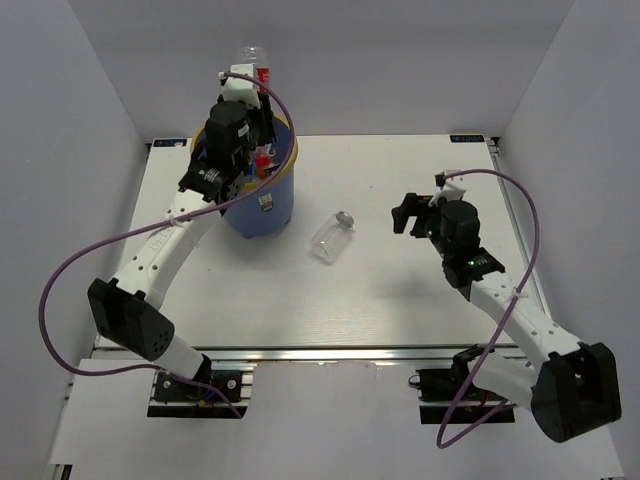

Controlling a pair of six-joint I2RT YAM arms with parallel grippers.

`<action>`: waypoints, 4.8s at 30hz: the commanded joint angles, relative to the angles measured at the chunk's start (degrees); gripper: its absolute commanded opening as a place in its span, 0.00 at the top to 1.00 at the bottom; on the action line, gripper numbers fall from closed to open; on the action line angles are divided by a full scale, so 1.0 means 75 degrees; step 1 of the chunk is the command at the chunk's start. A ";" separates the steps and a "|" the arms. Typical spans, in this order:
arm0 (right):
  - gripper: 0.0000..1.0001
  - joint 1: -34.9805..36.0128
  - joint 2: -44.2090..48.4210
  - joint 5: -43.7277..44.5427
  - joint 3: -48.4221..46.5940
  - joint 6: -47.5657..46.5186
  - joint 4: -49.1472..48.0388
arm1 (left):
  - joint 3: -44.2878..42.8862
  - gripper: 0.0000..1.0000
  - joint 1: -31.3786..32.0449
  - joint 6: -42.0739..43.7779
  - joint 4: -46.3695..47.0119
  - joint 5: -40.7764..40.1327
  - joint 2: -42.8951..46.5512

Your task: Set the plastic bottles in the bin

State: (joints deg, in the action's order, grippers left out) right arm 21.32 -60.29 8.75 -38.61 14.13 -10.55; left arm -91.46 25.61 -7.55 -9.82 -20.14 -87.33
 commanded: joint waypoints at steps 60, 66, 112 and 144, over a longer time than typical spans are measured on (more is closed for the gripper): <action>0.78 0.1622 -0.5756 -0.0172 -0.4672 0.2748 0.1560 | 0.5011 0.02 -0.2910 -0.4231 -0.2101 -0.2682 0.5573; 0.84 0.1634 -0.4222 0.0379 -0.5386 0.1328 0.1161 | 0.5292 0.02 -0.2910 -0.4302 -0.1937 -0.2377 0.5574; 0.11 0.2758 -0.9114 -0.2586 -1.3542 -0.0500 0.0736 | 0.4918 0.02 -0.2922 -0.3985 -0.1690 -0.1755 0.4859; 0.11 0.0922 -0.5451 -0.1095 -1.0231 -0.1081 0.2155 | 0.4777 0.02 -0.3050 -0.4044 -0.1749 -0.1839 0.4543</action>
State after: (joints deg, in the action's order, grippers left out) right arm 35.29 -108.88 -0.93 -119.94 -1.39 6.59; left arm -53.54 3.44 -37.54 -23.46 -34.04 -52.86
